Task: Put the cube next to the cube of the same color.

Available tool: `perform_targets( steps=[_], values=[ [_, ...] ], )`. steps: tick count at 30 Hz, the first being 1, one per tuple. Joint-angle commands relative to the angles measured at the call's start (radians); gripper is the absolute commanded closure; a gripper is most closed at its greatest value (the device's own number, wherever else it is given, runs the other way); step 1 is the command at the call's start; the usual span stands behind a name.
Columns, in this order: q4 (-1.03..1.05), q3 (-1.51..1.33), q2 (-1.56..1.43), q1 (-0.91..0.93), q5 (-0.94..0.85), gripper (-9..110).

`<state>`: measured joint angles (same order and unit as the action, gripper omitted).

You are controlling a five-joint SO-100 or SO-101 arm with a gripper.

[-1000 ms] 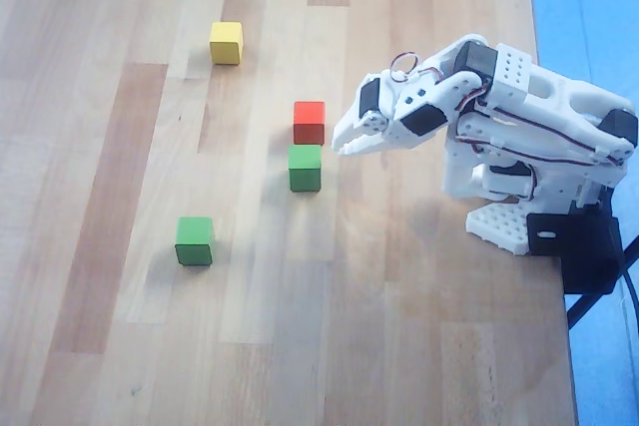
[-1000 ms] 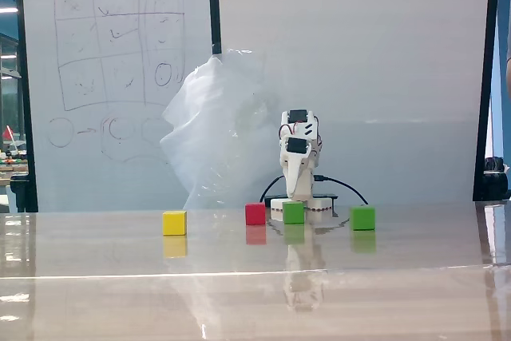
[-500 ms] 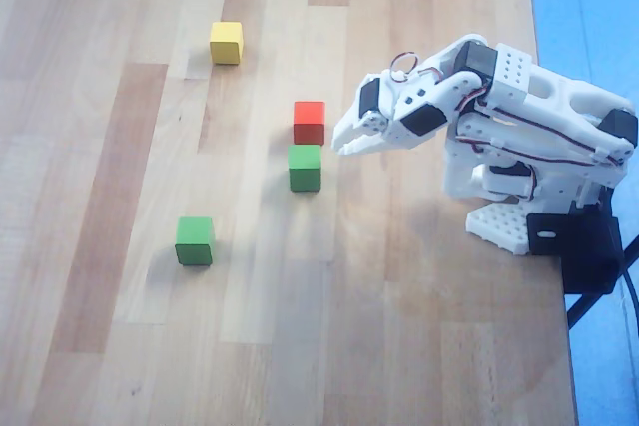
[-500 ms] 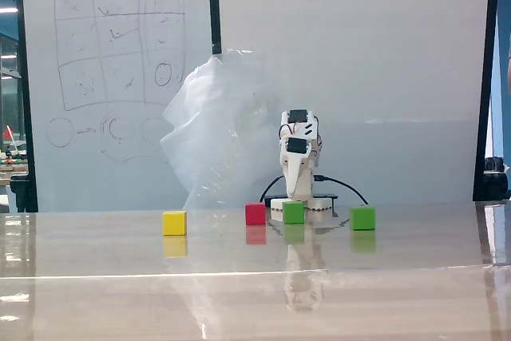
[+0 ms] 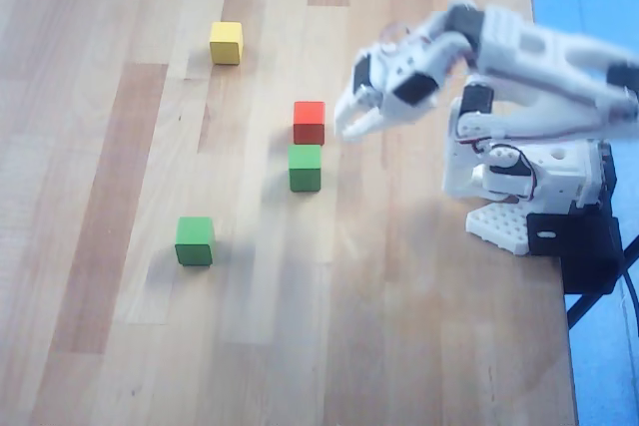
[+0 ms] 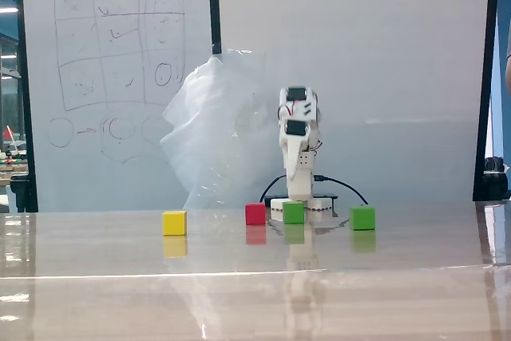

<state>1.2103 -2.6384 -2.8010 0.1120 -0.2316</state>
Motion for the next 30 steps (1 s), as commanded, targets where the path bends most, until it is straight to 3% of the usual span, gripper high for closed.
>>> perform_targets(
  steps=[1,6,10,16,23,30],
  values=[
    [0.080,0.397,0.290,0.006,0.003,100],
    [0.184,0.672,0.560,0.008,0.003,100],
    [0.270,0.724,0.698,-0.006,-0.008,99],
    [0.382,0.726,0.787,-0.006,0.002,80],
    [0.341,0.716,0.874,-0.006,-0.003,56],
    [0.196,0.684,1.042,-0.003,-0.008,59]
  ],
)
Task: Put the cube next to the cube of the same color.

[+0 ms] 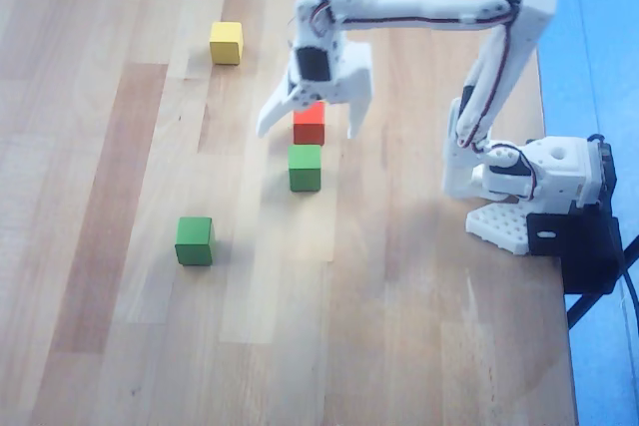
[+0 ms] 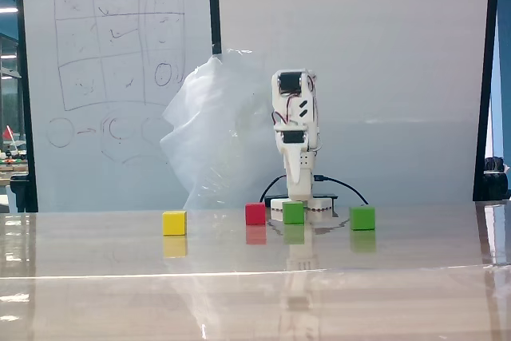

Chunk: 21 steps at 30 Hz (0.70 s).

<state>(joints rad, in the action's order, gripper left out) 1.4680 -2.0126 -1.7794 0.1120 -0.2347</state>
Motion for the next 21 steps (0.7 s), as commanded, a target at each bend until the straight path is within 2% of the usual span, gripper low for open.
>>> perform_targets(
  steps=[1,13,17,21],
  values=[
    [-0.081,0.060,0.038,-0.005,-0.003,60],
    [-0.256,0.052,0.250,-0.005,0.006,72],
    [-0.293,0.054,0.273,0.005,-0.005,83],
    [-0.272,0.078,0.233,-0.008,0.008,101]
  ],
)
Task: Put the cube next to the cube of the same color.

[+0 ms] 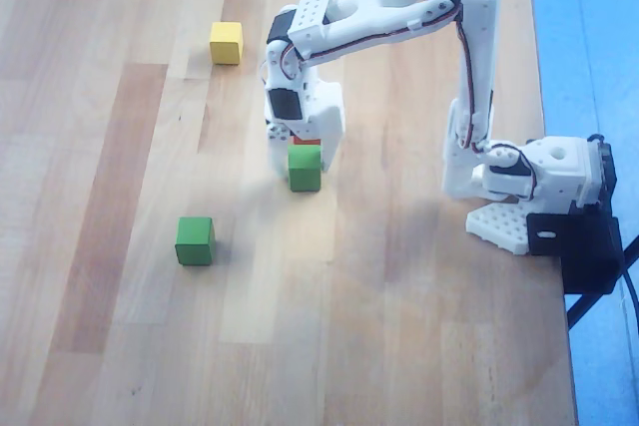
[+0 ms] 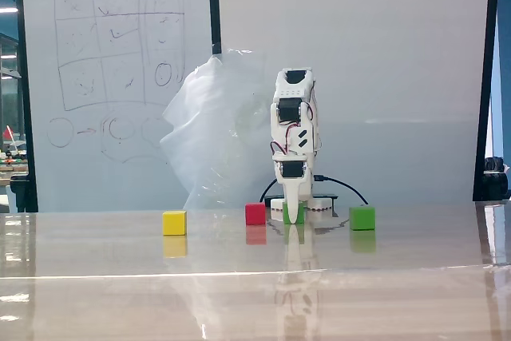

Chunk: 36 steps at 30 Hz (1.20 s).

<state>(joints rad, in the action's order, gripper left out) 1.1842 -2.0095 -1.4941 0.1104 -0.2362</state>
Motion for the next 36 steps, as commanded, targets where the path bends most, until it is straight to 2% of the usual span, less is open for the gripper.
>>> perform_targets(
  steps=[1,6,13,17,25,36],
  values=[
    [0.031,0.081,-0.078,-0.006,0.011,103],
    [0.184,0.161,-0.268,-0.015,0.095,101],
    [0.330,0.402,-0.325,-0.183,0.244,102],
    [0.328,0.552,-0.235,-0.250,0.273,102],
    [0.301,0.787,0.015,-0.268,0.290,102],
    [0.175,0.811,0.129,-0.268,0.281,102]
  ],
)
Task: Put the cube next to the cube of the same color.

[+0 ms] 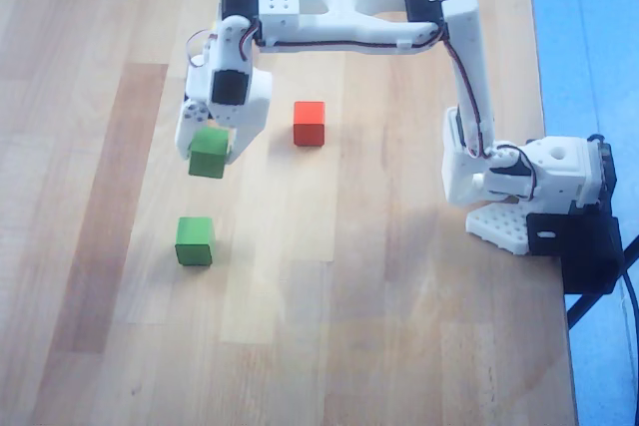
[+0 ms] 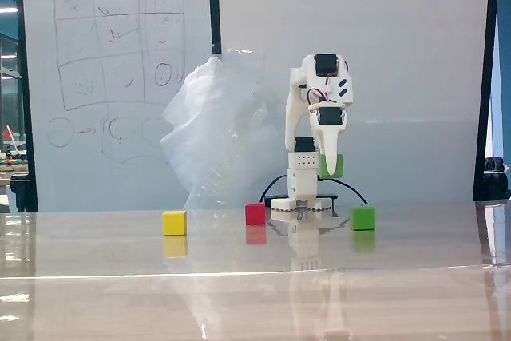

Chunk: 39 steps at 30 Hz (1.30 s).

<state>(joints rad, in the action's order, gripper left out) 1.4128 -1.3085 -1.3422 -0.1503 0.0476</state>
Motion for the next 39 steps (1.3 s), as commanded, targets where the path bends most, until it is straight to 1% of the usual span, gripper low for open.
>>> perform_targets(
  steps=[1,15,20,27,31,34,39],
  values=[
    [-0.063,0.110,-0.009,-0.008,-0.003,102],
    [-0.161,0.112,0.156,-0.023,-0.003,102],
    [-0.172,0.112,0.206,-0.060,-0.003,102],
    [-0.176,0.123,0.253,-0.064,-0.006,101],
    [-0.204,0.117,0.275,-0.064,-0.078,100],
    [-0.210,0.112,0.287,-0.057,-0.149,94],
    [-0.193,0.115,0.273,-0.037,-0.184,75]
  ],
)
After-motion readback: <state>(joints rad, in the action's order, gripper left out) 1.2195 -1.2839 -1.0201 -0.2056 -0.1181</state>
